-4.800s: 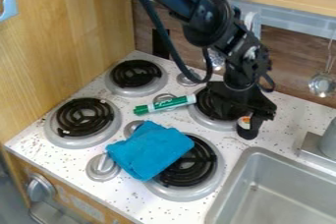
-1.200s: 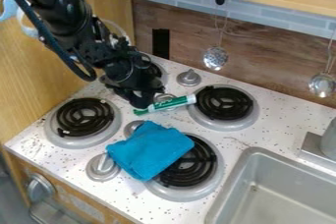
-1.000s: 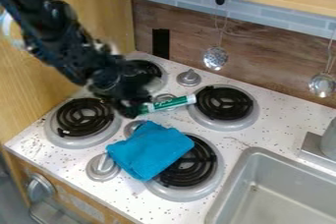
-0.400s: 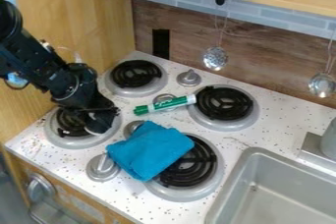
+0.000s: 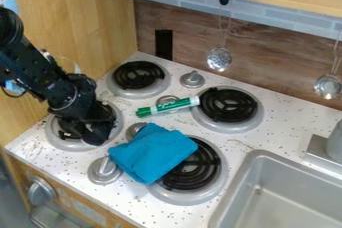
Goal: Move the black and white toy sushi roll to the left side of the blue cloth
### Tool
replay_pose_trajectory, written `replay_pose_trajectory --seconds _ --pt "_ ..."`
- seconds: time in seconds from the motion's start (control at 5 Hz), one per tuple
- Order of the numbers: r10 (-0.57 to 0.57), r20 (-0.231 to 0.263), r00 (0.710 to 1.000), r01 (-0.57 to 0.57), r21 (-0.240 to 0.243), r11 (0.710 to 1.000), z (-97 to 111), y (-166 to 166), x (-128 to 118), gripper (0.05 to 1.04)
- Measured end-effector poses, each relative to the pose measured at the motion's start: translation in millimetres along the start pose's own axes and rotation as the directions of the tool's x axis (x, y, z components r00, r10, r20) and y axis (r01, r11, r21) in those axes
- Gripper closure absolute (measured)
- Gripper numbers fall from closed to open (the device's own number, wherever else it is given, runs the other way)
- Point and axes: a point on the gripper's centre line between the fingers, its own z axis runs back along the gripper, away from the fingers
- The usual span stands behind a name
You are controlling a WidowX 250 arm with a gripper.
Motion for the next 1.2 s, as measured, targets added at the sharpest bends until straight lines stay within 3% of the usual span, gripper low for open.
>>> replay_pose_trajectory --seconds 0.2,0.4,0.6,0.8,1.2 --pt "0.019 -0.035 0.999 -0.018 0.02 1.0 -14 7 -5 0.487" --pt "0.045 -0.036 0.998 -0.044 0.033 0.998 -22 10 -4 0.487" --pt "0.092 -0.04 0.995 -0.09 0.052 0.995 -25 10 -3 0.412" --pt "0.105 -0.031 0.994 -0.103 0.05 0.993 -27 0 4 0.126" --pt "0.121 0.011 0.993 -0.121 -0.009 0.993 -19 -11 10 0.083"
